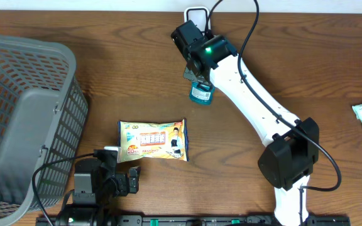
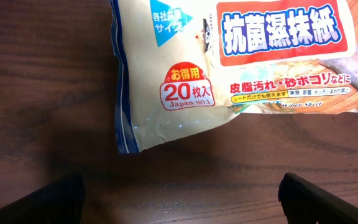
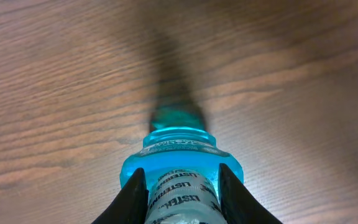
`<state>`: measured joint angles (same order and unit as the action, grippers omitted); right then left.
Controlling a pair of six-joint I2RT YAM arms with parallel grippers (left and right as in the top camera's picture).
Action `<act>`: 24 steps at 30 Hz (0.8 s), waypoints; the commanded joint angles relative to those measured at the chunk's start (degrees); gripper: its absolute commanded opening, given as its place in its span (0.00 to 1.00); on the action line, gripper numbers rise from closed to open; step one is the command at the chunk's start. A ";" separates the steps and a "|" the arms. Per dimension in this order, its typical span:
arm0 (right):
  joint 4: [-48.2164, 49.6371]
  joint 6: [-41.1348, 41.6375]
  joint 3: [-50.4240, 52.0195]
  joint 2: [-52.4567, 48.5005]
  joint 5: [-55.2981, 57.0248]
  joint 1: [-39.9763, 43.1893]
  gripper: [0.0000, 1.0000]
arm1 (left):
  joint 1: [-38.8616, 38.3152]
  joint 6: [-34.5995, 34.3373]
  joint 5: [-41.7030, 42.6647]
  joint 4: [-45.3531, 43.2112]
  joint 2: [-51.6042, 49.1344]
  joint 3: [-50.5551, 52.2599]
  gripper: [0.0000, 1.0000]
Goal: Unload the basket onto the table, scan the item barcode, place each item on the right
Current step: 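Hold the Listerine bottle barcode in front of the scanner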
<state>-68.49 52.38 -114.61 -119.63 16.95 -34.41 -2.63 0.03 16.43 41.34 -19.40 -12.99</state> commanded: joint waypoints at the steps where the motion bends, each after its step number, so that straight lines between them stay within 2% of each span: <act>1: -0.33 4.87 0.09 0.46 2.64 -0.55 0.17 | 0.13 0.35 0.50 -0.02 0.11 -0.31 0.99; 8: -2.58 4.81 0.35 0.44 4.37 -0.98 0.35 | 0.13 0.35 0.50 -0.02 0.11 -0.31 0.99; 16: -0.07 4.76 5.31 0.44 4.61 -1.68 0.45 | 0.13 0.37 0.50 -0.02 0.11 -0.31 0.99; 21: -0.04 2.25 4.48 0.98 4.59 -0.92 0.52 | 0.13 0.37 0.50 0.00 0.11 -0.31 0.99; 24: -0.68 -1.81 2.73 2.23 4.57 -0.76 0.67 | 0.13 0.35 0.50 -0.02 0.11 -0.31 0.99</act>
<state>-68.73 54.81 -109.78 -119.61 20.03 -35.40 -2.63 0.03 16.43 41.34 -19.40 -12.99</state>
